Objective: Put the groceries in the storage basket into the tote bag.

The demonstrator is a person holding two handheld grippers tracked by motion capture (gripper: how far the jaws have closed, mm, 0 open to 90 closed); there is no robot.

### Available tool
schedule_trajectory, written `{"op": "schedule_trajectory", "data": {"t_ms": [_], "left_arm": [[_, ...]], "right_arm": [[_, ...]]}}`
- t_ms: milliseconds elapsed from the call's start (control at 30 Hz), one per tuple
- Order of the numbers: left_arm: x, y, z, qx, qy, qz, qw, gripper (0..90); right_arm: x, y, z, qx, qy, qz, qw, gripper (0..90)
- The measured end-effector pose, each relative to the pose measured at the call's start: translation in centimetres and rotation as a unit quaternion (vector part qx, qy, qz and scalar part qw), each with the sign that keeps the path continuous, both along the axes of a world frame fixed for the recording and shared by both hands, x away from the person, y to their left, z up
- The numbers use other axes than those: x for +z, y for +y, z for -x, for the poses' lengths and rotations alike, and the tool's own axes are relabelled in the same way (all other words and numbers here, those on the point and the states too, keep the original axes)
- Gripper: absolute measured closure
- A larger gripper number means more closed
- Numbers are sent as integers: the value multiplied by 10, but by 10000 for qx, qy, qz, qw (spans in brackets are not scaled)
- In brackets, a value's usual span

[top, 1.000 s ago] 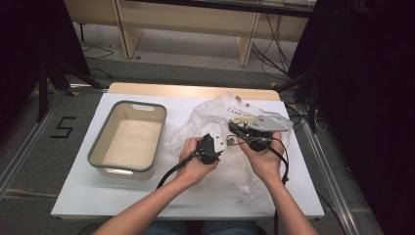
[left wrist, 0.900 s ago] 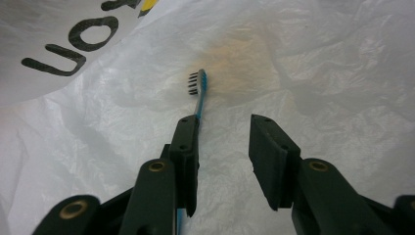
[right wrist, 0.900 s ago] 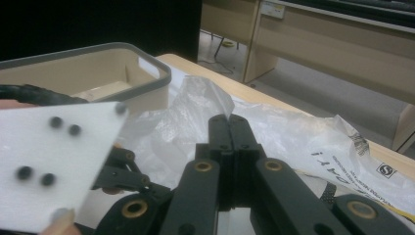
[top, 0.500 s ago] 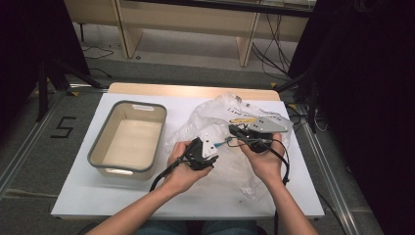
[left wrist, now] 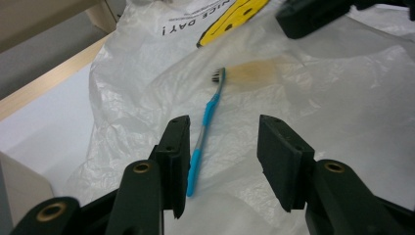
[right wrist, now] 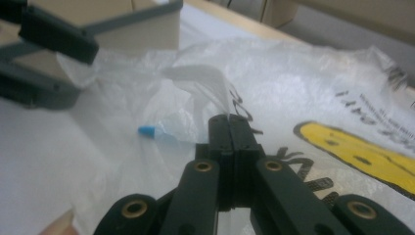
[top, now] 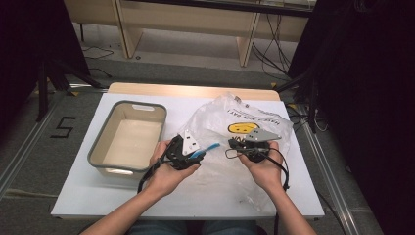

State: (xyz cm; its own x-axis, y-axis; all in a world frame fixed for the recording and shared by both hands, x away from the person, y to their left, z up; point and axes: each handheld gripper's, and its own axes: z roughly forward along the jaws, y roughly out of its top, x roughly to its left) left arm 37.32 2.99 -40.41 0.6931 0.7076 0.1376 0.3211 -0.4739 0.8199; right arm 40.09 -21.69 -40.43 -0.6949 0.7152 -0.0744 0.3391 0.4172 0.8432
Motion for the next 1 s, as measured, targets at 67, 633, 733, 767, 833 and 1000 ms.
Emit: {"op": "schedule_trajectory", "data": {"t_ms": [67,633,733,767,833,1000], "left_arm": [[-3,1,-3,69,58,-66,9999,555],[-31,3,-22,389,508,-752,9951,477],[-34,4,-24,428,550,-773,9946,470],[-35,5,-25,437,542,-785,9945,469],[-36,6,-26,452,572,-802,9941,472],[-39,9,-28,510,604,-823,9935,496]], "right_arm": [[-6,0,1,24,179,95,9998,900],[-41,2,4,330,1353,652,9881,802],[-33,-2,8,281,1240,492,9907,709],[-29,-5,10,225,1194,394,9918,671],[-22,-10,14,118,1141,257,9931,605],[-13,-31,29,-206,1231,327,9916,490]]}}
